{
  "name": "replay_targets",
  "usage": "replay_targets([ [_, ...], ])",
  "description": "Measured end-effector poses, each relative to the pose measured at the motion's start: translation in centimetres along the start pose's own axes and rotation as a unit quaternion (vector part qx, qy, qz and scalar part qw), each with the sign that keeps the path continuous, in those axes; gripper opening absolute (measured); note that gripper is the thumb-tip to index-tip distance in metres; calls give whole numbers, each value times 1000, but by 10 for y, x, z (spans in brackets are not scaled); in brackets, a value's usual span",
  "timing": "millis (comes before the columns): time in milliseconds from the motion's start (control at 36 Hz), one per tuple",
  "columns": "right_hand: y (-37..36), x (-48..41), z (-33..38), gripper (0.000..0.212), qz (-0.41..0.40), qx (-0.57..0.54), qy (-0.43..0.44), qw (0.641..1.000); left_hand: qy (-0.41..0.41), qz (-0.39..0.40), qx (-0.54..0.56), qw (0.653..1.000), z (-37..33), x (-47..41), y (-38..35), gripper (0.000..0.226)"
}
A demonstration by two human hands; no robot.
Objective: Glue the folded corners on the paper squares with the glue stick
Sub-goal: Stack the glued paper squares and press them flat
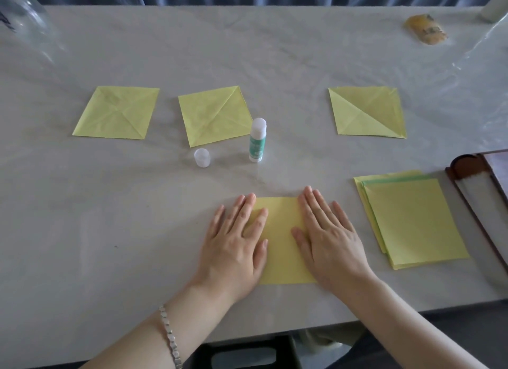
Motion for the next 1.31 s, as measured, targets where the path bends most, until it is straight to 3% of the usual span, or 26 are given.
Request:
replay_targets([
  [139, 4, 1, 9, 54, -45, 6, -30, 999, -3, -13, -1, 1000, 1, 0, -1, 49],
  [278, -11, 18, 52, 47, -27, 3, 94, 995, -9, -32, -1, 999, 1, 0, -1, 47],
  [361, -15, 26, 51, 55, -12, -3, 115, 993, -6, -26, -5, 1000, 1, -1, -2, 48],
  [694, -12, 44, 7, 50, -13, -3, 78, 997, 2, 3, -22, 1000, -1, 0, -2, 51],
  [889, -11, 49, -5, 50, -39, -7, 67, 997, 0, -21, -78, 997, -11, -1, -1, 49],
  [1000, -9, 49, -3, 52, -62, -7, 65, 996, -76, -27, -63, 995, -35, -1, -4, 50],
  [1111, -10, 49, -3, 50, -65, -11, 71, 995, -155, 17, -30, 987, -52, 9, -18, 49],
  [1306, -11, 49, -3, 51, -64, -5, 69, 996, -263, 86, -87, 957, -34, 27, -25, 44],
])
Point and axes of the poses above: each hand's wrist, its own x-axis away from the middle knuckle, its own y-axis out of the back of the hand, z = x × y, the point moved 6 cm from there along -x, towards the middle knuckle, and after that the axes turned 15 degrees about z, right-handed, at the moved point
